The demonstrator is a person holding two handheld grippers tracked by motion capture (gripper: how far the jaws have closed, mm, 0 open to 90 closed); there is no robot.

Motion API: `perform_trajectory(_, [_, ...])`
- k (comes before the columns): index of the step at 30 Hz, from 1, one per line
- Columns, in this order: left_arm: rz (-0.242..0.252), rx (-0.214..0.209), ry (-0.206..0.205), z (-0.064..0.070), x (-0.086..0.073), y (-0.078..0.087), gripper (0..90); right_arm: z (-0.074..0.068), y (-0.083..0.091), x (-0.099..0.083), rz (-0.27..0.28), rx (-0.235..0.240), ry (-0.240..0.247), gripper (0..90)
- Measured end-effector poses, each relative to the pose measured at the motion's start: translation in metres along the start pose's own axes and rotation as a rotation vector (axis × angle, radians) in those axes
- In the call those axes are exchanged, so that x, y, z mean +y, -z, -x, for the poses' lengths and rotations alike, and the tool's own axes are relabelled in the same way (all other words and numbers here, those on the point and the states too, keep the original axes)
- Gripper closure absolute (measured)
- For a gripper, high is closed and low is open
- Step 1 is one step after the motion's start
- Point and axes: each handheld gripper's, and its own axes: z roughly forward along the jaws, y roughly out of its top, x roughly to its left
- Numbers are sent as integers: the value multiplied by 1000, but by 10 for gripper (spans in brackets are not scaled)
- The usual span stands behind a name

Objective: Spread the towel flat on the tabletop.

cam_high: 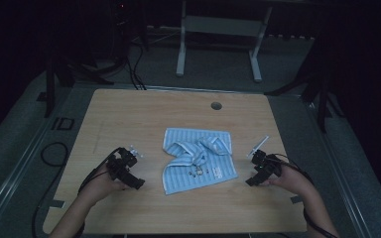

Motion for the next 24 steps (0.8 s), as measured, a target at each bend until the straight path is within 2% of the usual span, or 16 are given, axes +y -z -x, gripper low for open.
perform_trajectory(2, [-4, -5, -20, 4, 7, -2, 62, -2, -1, 4, 0, -13, 15, 198])
perform_trajectory(5, [-3, -16, -34, 10, 16, -5, 62, -3, -2, 10, -3, -8, 30, 204])
perform_trajectory(11, [-9, -21, -81, 22, 34, -12, 62, -2, -2, 24, 2, -16, 61, 288])
perform_trajectory(14, [7, -21, -102, 27, 43, -14, 121, -4, -1, 36, 11, -24, 92, 348])
perform_trajectory(19, [5, -33, -134, 37, 59, -20, 122, -9, -4, 55, -30, -38, 144, 368])
perform_trajectory(24, [13, -37, -167, 49, 75, -26, 143, -15, -6, 76, -44, -43, 181, 377])
